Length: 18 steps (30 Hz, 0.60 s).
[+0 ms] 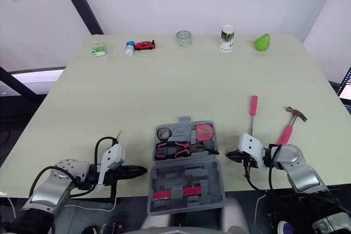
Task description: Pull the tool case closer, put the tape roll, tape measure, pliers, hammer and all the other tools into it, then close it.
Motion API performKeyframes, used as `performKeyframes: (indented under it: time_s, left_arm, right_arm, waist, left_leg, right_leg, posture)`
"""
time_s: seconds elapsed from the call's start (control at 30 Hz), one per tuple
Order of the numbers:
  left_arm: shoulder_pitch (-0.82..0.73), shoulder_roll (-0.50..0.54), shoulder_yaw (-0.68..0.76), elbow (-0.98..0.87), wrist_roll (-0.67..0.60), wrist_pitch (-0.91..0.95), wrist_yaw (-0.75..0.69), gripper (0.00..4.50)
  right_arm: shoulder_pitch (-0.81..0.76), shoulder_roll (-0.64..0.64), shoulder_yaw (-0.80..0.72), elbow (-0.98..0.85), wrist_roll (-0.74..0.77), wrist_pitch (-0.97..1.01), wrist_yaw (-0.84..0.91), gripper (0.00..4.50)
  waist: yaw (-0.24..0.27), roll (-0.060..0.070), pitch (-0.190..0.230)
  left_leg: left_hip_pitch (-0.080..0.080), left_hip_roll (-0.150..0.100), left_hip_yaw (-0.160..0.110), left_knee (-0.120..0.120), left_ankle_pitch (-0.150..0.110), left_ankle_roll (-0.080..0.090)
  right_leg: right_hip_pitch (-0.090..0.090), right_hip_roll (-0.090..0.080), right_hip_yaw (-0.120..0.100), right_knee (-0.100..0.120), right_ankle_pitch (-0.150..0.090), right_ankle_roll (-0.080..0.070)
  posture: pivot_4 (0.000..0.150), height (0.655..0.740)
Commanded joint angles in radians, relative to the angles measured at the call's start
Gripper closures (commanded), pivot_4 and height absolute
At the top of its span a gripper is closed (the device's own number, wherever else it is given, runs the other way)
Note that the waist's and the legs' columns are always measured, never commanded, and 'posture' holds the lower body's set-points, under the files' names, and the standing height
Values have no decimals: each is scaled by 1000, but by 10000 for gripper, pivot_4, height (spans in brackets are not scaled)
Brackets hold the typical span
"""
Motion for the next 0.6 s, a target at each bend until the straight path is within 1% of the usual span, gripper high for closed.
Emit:
performKeyframes:
  time_s: [0.03,0.6]
  left_arm:
    - [-14,-5,-17,20,15,-8,-1,45000]
    - [-41,-16,-40,49,14,27,-18,45000]
  right_arm:
    - [-19,5,0,0,-1,-18,9,44811]
    - [-34,35,20,0,-3,-13,24,44811]
  waist:
    - [0,0,0]
    - [1,0,0]
  left_leg:
    - [0,0,0,0,0,0]
    - [0,0,0,0,0,0]
  right_leg:
    - [0,0,0,0,0,0]
    - [0,0,0,1,0,0]
  posture:
    - [1500,7400]
    - [1500,7400]
